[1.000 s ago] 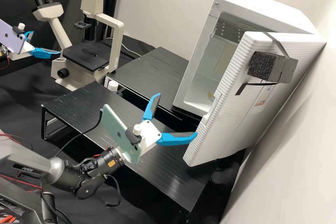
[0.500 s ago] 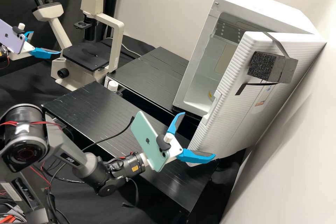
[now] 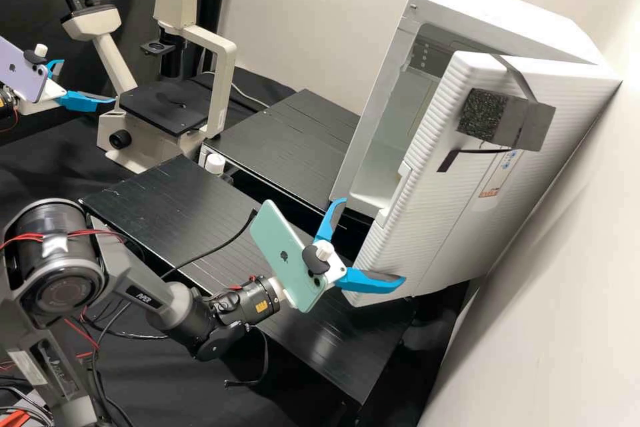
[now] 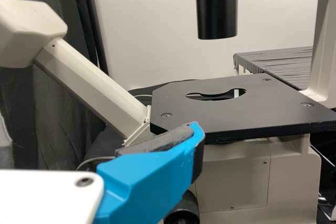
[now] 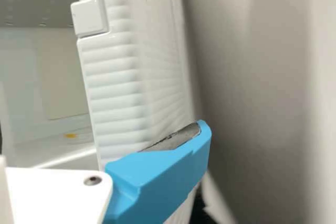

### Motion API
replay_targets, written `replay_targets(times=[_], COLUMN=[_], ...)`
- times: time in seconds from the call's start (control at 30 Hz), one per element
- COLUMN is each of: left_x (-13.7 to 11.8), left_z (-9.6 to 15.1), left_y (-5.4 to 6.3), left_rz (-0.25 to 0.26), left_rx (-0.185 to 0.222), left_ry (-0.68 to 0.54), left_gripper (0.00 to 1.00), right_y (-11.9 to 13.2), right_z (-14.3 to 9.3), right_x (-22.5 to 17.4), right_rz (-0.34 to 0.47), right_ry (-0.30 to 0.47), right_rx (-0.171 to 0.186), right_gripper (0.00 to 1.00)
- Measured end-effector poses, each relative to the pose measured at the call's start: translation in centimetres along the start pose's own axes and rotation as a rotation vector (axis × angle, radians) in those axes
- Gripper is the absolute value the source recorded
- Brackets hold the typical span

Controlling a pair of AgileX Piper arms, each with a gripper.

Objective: Close the incubator door.

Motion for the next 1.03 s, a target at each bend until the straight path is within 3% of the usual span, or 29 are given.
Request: replay_targets(times=[0.13,0.4,0.57,0.8,0.93,1.03], left_x=[0.0,0.0,0.0,0.0,0.0,0.0], left_z=[0.0,0.0,0.0,0.0,0.0,0.0], left_y=[0.0,0.0,0.0,0.0,0.0,0.0], left_rz=[0.000,0.000,0.000,0.000,0.000,0.000], left_rx=[0.000,0.000,0.000,0.000,0.000,0.000], left_ry=[0.000,0.000,0.000,0.000,0.000,0.000], left_gripper=[1.00,1.00,1.00,1.00,1.00,1.00], right_y=[-1.3,-3.5,-4.6,-5.7,-6.1,-6.4], right_z=[-1.4,-5.0,-6.4,-6.3,-5.6,-5.0], right_x=[0.3,1.3,1.8,1.8,1.2,0.6], right_rz=[-0.086,-0.186,-0.217,-0.246,-0.216,-0.239], right_ry=[0.045,0.211,0.269,0.241,0.216,0.185], right_rx=[0.053,0.066,0.041,0.034,0.074,0.133], right_gripper=[1.00,1.00,1.00,1.00,1.00,1.00])
